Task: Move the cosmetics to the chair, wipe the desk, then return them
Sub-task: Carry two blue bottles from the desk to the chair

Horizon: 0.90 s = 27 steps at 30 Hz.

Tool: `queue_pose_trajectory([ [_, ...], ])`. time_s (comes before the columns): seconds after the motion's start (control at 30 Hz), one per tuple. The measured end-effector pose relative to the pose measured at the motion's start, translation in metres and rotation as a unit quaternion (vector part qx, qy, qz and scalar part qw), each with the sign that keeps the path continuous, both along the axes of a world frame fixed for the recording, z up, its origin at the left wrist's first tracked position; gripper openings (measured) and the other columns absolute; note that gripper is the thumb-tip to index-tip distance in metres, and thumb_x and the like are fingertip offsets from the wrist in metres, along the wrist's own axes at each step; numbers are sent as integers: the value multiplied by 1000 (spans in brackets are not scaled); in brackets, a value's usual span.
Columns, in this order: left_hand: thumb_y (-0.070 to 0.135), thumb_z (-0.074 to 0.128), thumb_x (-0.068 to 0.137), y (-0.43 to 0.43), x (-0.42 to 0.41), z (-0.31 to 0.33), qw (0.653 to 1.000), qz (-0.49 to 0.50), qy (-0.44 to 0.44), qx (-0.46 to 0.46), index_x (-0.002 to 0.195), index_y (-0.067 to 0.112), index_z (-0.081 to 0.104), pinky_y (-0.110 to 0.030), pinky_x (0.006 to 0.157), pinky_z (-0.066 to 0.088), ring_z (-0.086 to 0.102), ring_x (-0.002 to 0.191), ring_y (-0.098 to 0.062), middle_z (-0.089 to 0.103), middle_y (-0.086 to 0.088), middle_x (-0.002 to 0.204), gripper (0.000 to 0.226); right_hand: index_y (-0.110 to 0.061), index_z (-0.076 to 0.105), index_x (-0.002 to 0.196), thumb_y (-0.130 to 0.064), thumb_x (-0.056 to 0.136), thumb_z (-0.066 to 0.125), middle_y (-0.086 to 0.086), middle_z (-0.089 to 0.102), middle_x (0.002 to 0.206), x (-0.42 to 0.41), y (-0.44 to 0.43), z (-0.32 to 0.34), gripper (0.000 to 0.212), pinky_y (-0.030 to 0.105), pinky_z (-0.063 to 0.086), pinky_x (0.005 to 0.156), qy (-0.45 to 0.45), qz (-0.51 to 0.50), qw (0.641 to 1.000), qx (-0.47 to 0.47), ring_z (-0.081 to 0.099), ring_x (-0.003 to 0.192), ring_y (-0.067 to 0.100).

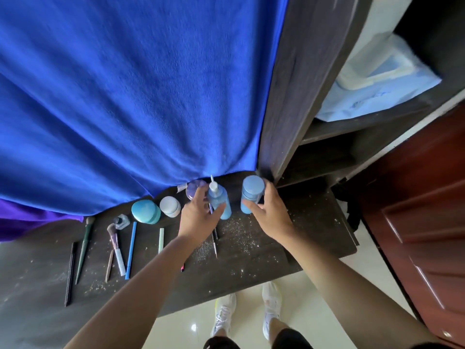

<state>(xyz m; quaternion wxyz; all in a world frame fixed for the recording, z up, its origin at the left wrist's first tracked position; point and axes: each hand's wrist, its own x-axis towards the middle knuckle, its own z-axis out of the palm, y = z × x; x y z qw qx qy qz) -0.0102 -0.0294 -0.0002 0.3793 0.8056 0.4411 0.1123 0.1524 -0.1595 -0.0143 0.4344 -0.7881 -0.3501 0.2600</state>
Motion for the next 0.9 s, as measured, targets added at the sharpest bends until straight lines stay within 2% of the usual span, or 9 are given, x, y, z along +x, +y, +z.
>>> queue_pose_trajectory([
  [0.2,45,75,78,-23,-14,27,996,-62,-55,43,117,44,48,-25,68,53,66,75,2,66,18,83,47,-29,43,138,-54,82,71,-13,55,133,-11,-73,34,68,37,52,102,30,-77,996,27,56,123,8],
  [0.27,50,71,74,-37,-5,34,991,-99,-80,41,117,44,51,-16,66,47,64,74,8,65,24,81,47,-28,44,138,-42,85,76,-12,57,133,-16,-107,39,64,35,50,105,48,-122,991,40,57,124,8],
  [0.33,47,73,73,-60,11,39,983,-152,-102,30,117,40,56,-17,69,49,66,73,6,67,23,81,48,-28,46,137,-28,86,80,-10,58,133,-24,-150,46,60,29,50,104,65,-197,976,62,59,123,8],
  [0.43,34,81,75,-108,38,47,962,-241,-131,-7,117,36,62,-15,73,52,67,76,5,68,23,83,47,-41,49,126,-25,85,81,-19,59,127,-39,-220,68,54,12,49,93,41,-298,952,64,60,115,-3],
  [0.57,22,84,75,-199,78,74,905,-374,-192,-62,123,27,65,-22,81,58,69,84,4,72,20,95,51,-23,51,134,-28,86,79,-5,60,127,-67,-326,103,56,15,49,89,-43,-416,906,70,60,113,6],
  [0.63,22,85,74,-249,90,88,874,-433,-211,-59,122,27,65,-24,82,58,69,83,4,71,21,93,52,-27,51,133,-39,83,77,-6,62,126,-88,-375,118,58,12,48,85,-66,-467,877,90,61,111,5],
  [0.73,29,84,73,-337,96,109,828,-513,-220,-53,118,38,63,-27,81,57,69,81,-1,73,17,90,50,-34,51,131,-46,81,76,-14,64,123,-129,-453,135,58,15,51,85,-95,-549,821,120,63,110,7],
  [0.83,40,78,70,-430,87,127,779,-575,-240,-68,110,60,56,-12,75,53,67,84,5,70,28,91,50,-40,49,129,-46,83,78,-22,63,122,-172,-529,139,55,17,52,86,-117,-619,765,135,64,107,7],
  [0.9,49,73,67,-499,72,132,750,-612,-240,-75,110,65,53,-8,73,50,67,84,6,68,35,94,50,-40,48,130,-50,82,78,-21,62,124,-206,-586,137,58,19,54,86,-119,-655,733,142,63,110,6],
])
